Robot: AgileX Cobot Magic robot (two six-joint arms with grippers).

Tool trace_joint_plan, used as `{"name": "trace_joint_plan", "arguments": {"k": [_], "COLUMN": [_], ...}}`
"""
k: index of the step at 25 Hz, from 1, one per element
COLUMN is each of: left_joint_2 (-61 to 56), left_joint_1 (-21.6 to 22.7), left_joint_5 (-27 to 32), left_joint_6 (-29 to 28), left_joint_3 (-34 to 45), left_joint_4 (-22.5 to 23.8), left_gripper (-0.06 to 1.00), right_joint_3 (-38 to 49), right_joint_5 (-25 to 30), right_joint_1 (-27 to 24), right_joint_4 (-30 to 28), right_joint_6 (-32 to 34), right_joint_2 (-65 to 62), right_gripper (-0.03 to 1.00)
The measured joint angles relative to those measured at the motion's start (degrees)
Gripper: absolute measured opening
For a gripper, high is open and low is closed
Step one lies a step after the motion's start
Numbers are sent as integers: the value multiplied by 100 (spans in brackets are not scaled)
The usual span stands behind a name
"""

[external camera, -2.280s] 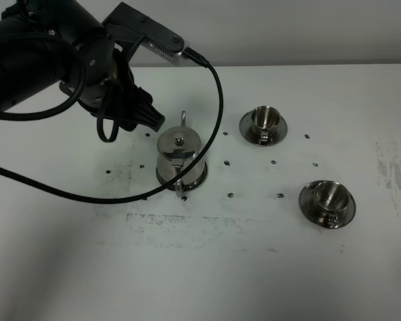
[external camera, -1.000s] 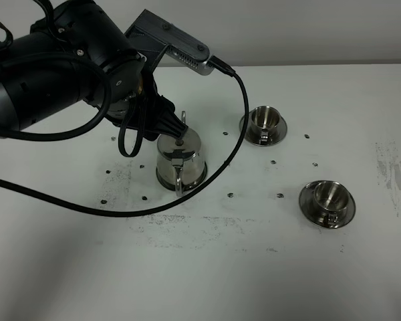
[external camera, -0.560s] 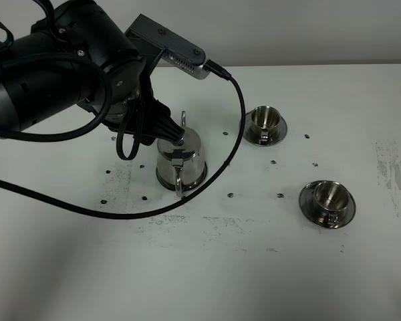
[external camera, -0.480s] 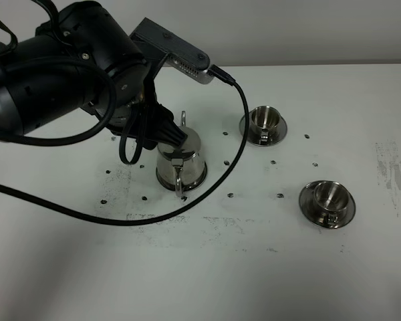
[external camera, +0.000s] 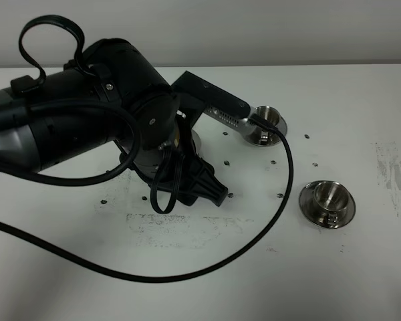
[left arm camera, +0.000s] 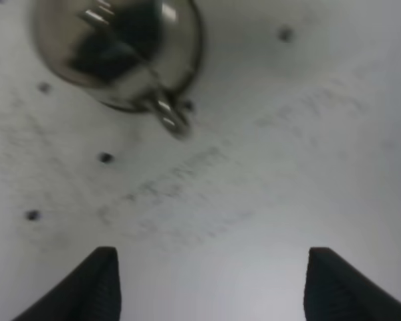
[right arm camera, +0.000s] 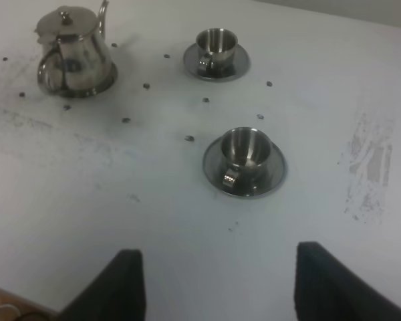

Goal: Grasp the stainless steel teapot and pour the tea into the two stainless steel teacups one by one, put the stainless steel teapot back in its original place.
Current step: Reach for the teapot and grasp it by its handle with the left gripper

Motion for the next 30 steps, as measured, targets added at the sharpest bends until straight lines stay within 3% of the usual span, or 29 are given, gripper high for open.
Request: {"name": "trace_joint_plan", "arguments": {"k": [4, 9, 13, 19, 30], "left_joint_2": [0, 43, 231, 775, 1077], "left_joint_1": [-84, -118, -21, 227, 481], "left_joint_5": [-387, -1440, -2293, -3071, -3102], "left_joint_6": [43, 75, 81, 219, 236], "left_joint_3": [178, 735, 1074, 1100, 1104], "left_joint_4": [-76, -43, -6, -1, 118], "left_gripper": [56, 56, 56, 56, 56], "right_joint_3": [0, 0, 0, 0, 0], "right_joint_5": [0, -13, -13, -14, -14], "right_joint_1": [0, 5, 5, 5, 5], "right_joint_4": [0, 0, 0, 0, 0], "right_joint_6": [0, 6, 6, 23, 24], "right_joint_2": [0, 0, 0, 0, 0], "right_gripper": [48, 48, 48, 48, 48]}}
